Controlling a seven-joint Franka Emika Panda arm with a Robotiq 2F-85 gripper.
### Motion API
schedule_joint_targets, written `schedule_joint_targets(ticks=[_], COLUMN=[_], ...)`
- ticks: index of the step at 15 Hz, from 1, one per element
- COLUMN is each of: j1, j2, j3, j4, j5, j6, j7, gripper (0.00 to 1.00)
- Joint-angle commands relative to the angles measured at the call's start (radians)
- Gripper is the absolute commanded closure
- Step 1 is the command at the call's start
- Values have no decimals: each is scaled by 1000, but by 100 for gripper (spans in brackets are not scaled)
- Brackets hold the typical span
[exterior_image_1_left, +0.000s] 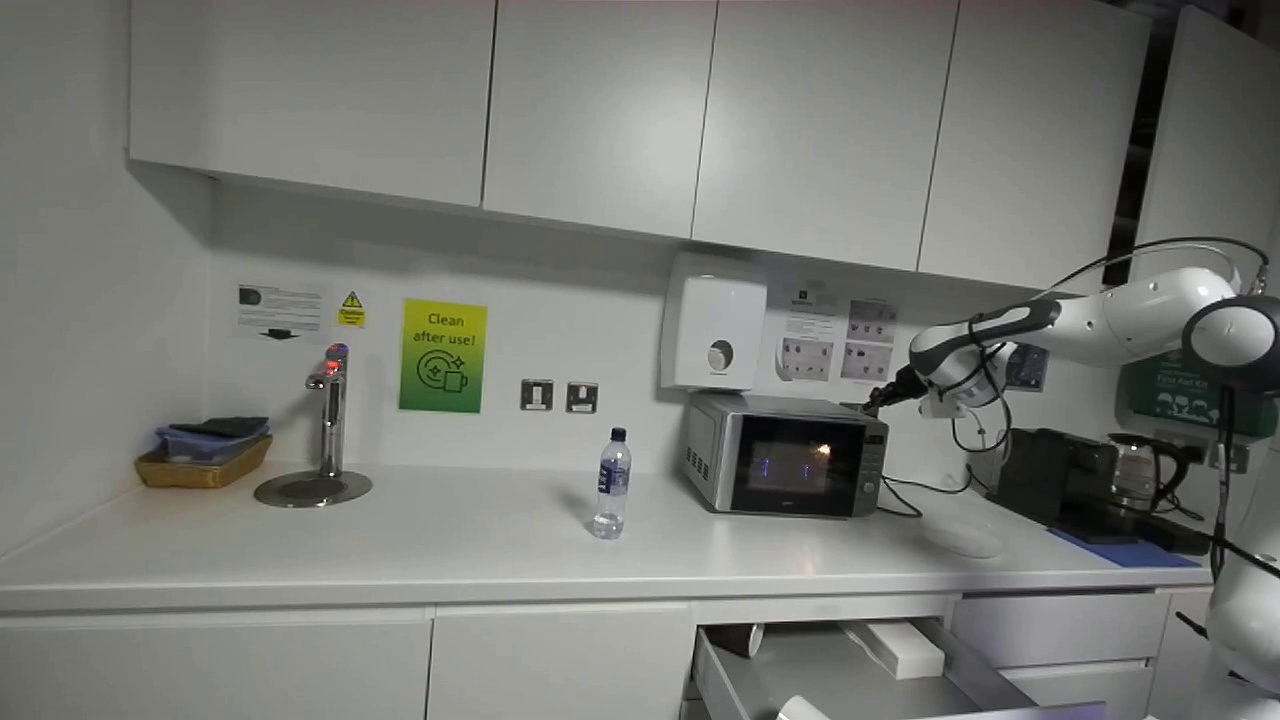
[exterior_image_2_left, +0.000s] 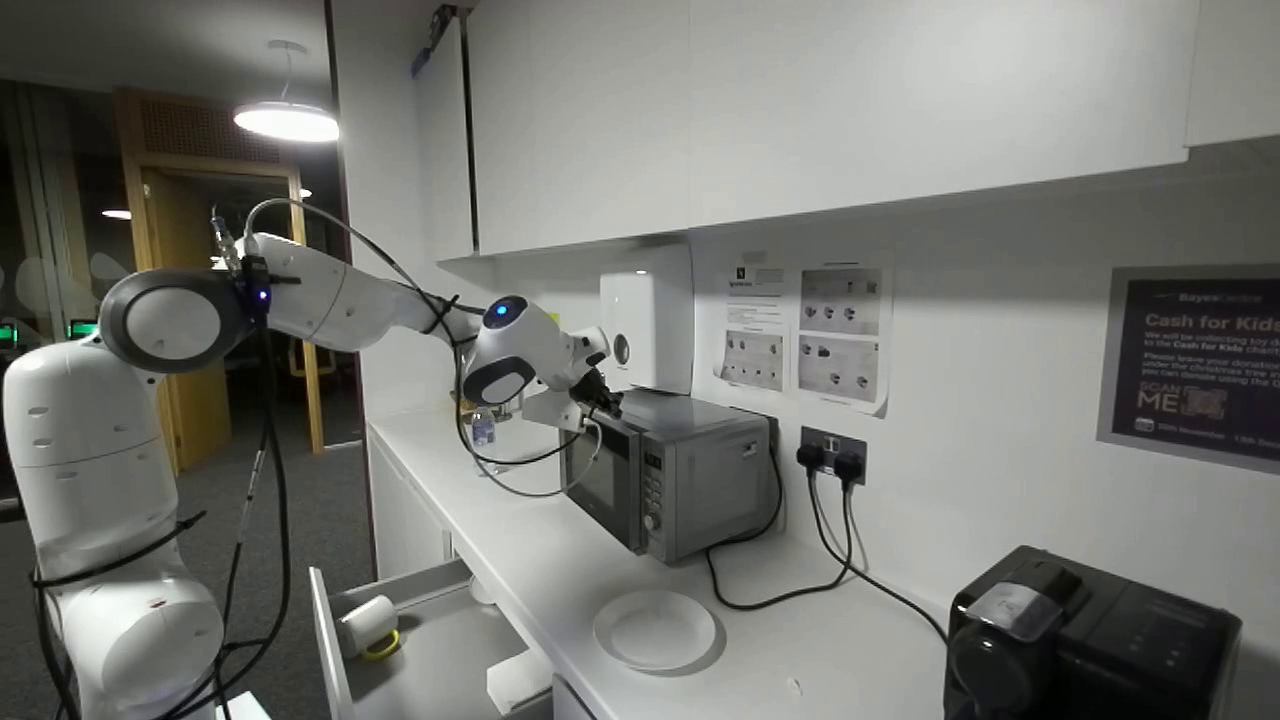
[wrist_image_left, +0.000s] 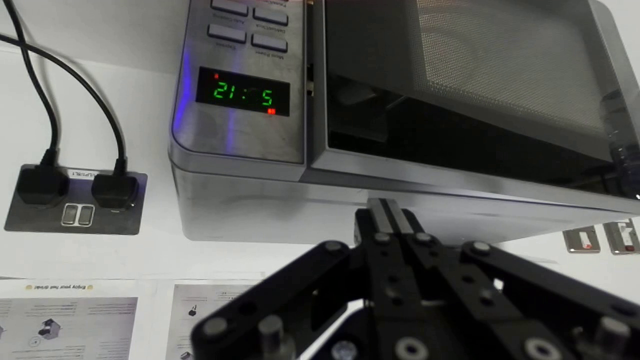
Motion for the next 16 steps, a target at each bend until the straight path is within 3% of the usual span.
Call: schedule_joint_targets(ticks=[1, 16], j1=[0, 10], j2=[-2, 51], j3=[-2, 1], j4=[1, 12], j5=[4, 64], j6=[-3, 51], j7=[-3, -58], gripper=[100, 100])
